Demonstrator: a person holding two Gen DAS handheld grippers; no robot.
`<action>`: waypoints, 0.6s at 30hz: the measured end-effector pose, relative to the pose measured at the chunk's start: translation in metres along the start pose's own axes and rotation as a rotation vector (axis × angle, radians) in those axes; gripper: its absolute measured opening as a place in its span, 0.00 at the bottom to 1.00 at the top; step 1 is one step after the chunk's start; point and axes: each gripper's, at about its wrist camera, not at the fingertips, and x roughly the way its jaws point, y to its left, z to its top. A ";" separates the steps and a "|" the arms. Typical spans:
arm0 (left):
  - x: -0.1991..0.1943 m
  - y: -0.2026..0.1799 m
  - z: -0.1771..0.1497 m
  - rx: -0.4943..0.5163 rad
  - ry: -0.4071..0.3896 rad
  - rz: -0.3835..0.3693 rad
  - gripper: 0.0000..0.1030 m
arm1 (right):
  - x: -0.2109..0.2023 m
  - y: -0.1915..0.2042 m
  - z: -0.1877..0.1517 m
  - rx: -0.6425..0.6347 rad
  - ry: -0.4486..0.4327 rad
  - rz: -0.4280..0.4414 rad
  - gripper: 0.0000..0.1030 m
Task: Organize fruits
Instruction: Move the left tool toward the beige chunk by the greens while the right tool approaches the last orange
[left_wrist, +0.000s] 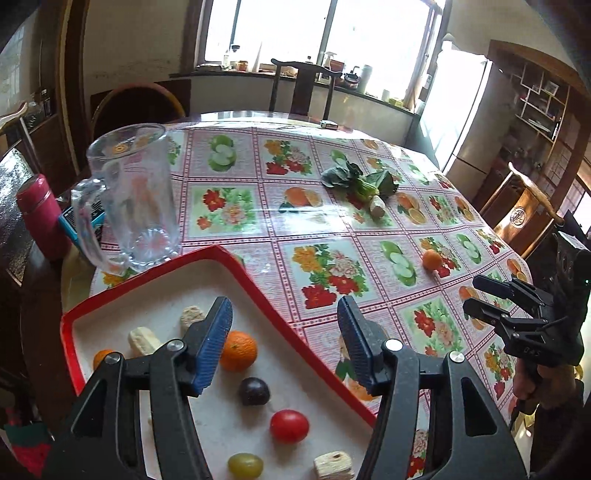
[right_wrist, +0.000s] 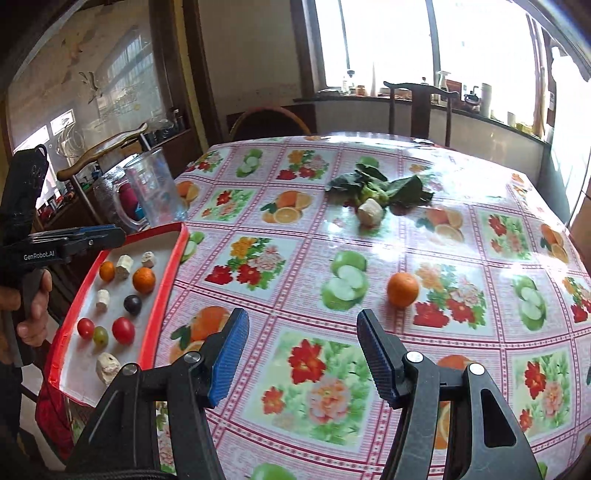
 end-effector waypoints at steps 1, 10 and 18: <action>0.003 -0.008 0.002 0.011 0.004 -0.008 0.56 | 0.001 -0.008 -0.001 0.011 0.001 -0.013 0.61; 0.053 -0.075 0.040 0.088 0.053 -0.053 0.56 | 0.034 -0.065 0.005 0.088 0.042 -0.078 0.60; 0.138 -0.120 0.087 0.087 0.131 -0.087 0.56 | 0.075 -0.079 0.018 0.070 0.085 -0.078 0.60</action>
